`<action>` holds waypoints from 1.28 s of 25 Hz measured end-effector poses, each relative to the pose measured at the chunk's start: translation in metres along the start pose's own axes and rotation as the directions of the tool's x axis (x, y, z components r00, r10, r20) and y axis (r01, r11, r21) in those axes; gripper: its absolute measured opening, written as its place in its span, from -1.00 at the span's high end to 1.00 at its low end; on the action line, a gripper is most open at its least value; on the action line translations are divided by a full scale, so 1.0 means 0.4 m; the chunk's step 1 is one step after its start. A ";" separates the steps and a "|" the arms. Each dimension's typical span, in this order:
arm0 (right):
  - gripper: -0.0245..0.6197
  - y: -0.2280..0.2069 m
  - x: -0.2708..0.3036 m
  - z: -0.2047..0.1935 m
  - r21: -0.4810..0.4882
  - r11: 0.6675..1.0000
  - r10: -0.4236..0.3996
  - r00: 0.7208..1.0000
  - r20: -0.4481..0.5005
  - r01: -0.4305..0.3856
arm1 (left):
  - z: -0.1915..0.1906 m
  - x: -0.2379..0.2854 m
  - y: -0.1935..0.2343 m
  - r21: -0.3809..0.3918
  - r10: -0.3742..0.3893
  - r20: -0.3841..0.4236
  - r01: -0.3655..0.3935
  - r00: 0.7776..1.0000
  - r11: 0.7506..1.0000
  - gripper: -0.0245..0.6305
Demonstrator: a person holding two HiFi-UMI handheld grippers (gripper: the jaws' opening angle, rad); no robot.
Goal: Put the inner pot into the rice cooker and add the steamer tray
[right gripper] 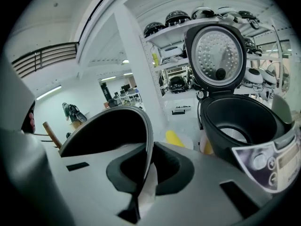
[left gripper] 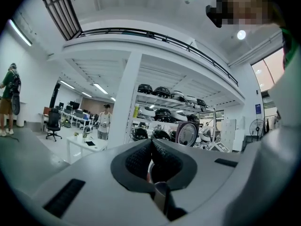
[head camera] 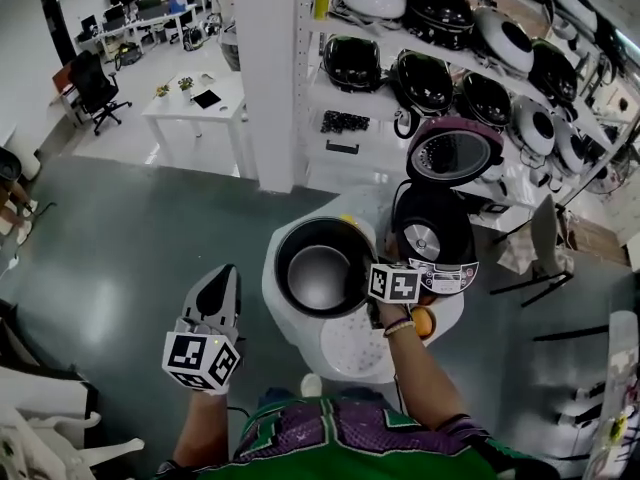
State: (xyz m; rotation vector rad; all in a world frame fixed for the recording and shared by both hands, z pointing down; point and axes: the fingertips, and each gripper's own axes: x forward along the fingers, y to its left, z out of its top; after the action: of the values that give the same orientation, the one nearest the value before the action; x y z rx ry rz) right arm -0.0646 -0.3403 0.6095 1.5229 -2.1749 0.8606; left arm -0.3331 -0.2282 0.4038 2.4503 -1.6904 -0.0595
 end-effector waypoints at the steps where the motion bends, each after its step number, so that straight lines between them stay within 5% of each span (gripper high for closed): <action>1: 0.86 0.002 -0.015 0.012 0.002 1.000 0.010 1.000 0.009 -0.010 | 0.005 0.005 -0.011 0.005 -0.010 0.004 0.010 1.000 1.000 0.86; 16: 0.85 -0.039 -0.303 0.221 0.059 0.997 0.043 0.982 0.185 -0.054 | 0.123 0.122 -0.231 0.092 -0.240 0.049 0.235 0.969 0.968 0.86; 32: 0.84 -0.232 -0.501 0.309 0.113 0.994 -0.046 0.949 0.312 0.011 | 0.133 0.201 -0.370 0.088 -0.325 0.058 0.319 0.944 0.944 0.86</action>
State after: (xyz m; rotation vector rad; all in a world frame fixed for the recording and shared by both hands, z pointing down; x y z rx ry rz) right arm 0.1014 -0.2992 0.4232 1.8516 -2.3496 0.7840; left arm -0.1738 -0.2578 0.3329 2.7913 -1.3207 -0.1254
